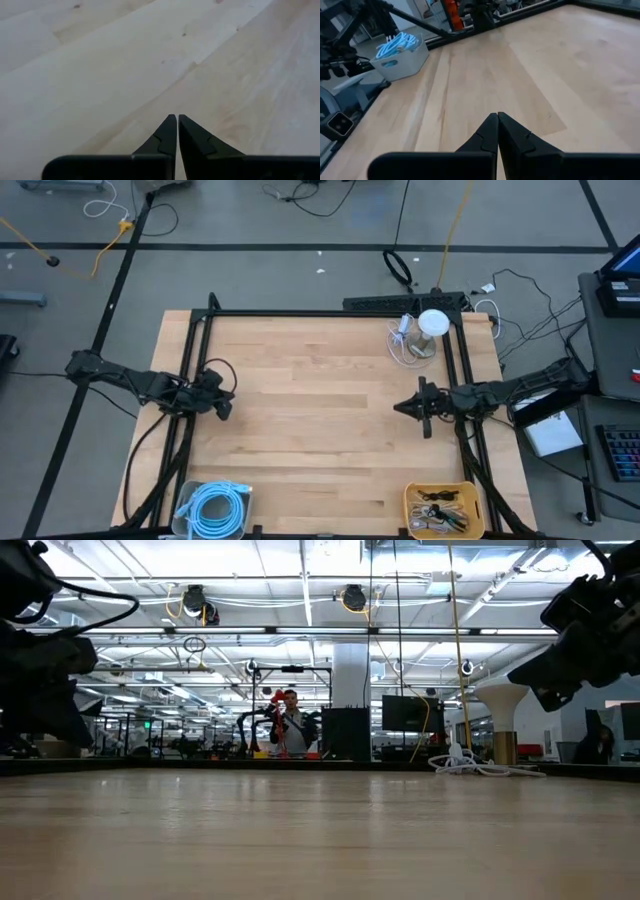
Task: Pick & Place USB Port
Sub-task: Return to Home Position
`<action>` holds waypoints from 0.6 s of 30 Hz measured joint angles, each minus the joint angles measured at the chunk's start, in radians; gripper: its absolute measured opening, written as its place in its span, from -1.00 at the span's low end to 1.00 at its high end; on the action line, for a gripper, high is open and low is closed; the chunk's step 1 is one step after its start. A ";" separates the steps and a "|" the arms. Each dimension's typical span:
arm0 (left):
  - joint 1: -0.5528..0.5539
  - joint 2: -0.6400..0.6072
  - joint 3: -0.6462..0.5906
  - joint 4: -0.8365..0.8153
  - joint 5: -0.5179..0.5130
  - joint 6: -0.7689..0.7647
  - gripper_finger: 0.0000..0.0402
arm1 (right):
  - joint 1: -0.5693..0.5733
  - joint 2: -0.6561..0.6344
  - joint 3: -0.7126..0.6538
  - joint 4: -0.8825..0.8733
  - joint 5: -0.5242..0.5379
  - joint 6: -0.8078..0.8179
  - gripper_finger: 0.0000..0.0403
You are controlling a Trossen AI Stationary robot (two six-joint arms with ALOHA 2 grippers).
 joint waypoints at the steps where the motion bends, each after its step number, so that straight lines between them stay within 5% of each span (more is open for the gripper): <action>1: 0.000 0.000 0.000 0.004 0.000 0.003 -0.90 | 0.000 0.000 0.000 0.012 0.001 0.000 -1.00; 18: 0.000 0.000 0.000 0.045 0.000 0.009 -0.88 | 0.000 0.000 -0.001 0.134 0.003 -0.001 -1.00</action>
